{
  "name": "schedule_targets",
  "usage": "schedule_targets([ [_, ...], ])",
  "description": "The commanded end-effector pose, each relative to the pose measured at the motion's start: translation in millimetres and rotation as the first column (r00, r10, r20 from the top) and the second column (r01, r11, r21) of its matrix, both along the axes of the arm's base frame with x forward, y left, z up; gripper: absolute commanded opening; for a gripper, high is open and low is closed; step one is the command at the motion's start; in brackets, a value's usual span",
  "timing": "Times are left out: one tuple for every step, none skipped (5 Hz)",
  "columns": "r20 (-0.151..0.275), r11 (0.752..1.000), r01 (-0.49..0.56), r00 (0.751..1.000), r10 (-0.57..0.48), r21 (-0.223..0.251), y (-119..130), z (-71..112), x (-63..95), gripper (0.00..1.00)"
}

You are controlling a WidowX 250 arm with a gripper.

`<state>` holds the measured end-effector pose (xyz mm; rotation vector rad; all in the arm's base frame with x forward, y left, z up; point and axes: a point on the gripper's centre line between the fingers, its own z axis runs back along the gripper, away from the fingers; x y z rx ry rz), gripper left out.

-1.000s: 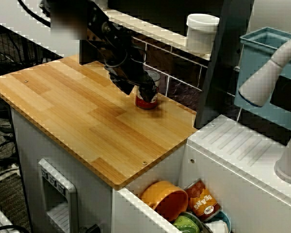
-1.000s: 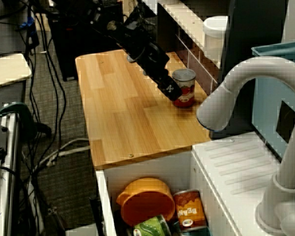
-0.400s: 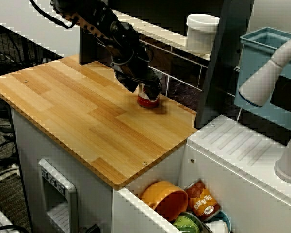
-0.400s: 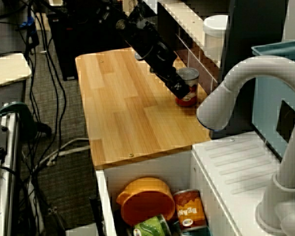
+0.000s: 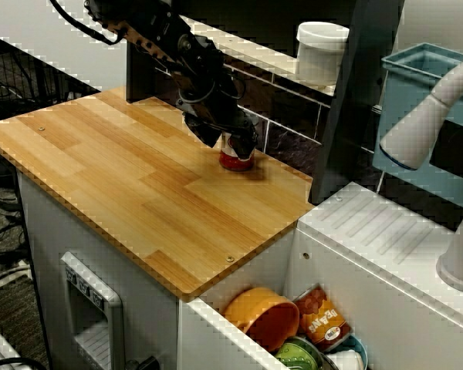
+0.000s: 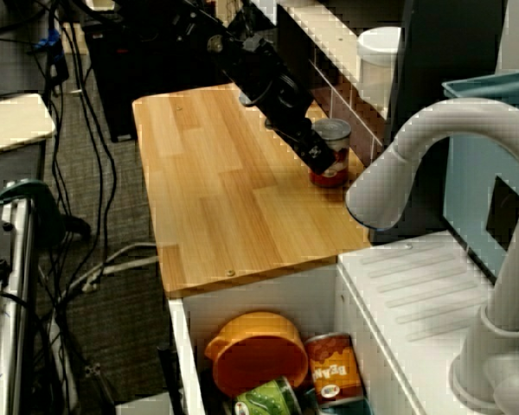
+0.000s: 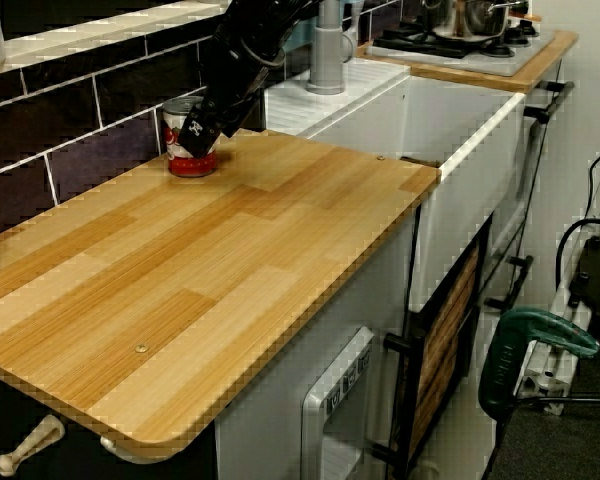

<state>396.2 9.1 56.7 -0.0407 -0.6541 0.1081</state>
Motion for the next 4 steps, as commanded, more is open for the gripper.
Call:
schedule_targets([
  [0.046,1.0,0.001,0.999,-0.001,-0.001,-11.4,2.5,-0.5,1.0],
  [0.043,1.0,-0.002,0.999,0.002,-0.004,-11.9,0.9,2.0,1.0],
  [0.043,1.0,-0.004,0.999,0.005,-0.008,-11.8,1.0,4.6,1.0],
  [0.043,1.0,-0.011,0.999,0.012,-0.012,-9.9,-0.1,8.0,1.0],
])
